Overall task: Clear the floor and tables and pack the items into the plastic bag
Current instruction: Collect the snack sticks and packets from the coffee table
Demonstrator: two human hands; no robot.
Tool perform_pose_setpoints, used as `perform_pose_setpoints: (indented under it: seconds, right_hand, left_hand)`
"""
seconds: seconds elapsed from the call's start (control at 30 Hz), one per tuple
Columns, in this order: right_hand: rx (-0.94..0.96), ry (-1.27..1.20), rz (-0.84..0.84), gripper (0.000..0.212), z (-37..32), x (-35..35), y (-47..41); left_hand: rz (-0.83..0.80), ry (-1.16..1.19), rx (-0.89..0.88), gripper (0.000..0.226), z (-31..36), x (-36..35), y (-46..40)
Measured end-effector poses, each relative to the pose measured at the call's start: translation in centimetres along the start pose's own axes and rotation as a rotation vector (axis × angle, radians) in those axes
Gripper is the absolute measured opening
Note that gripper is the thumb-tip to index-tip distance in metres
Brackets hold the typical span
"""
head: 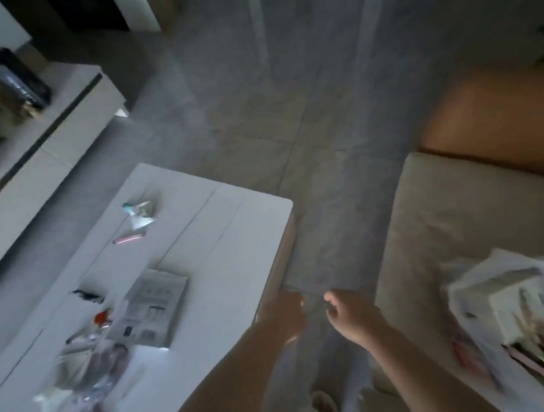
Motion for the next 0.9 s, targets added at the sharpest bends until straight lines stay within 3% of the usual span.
perform_pose_setpoints:
  seconds: [0.27, 0.9]
  right_hand:
    - [0.251, 0.228, -0.092, 0.041, -12.7, -7.0, -0.3]
    - [0.442, 0.514, -0.317, 0.035, -34.5, -28.1, 0.0]
  left_hand:
    - [-0.002, 0.082, 0.178, 0.039, -14.5, -1.0, 4.5]
    - [0.072, 0.378, 0.500, 0.039, -45.9, -6.3, 12.6]
Point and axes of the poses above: each hand's wrist, its own y-axis away from the middle knuckle, its own x-axis out of the back of the hand, z = x × y, the point moved 6 cm from there along -y, towards the middle knuckle, and after that the axes turned 2 degrees about z, right-handed, at the moved point
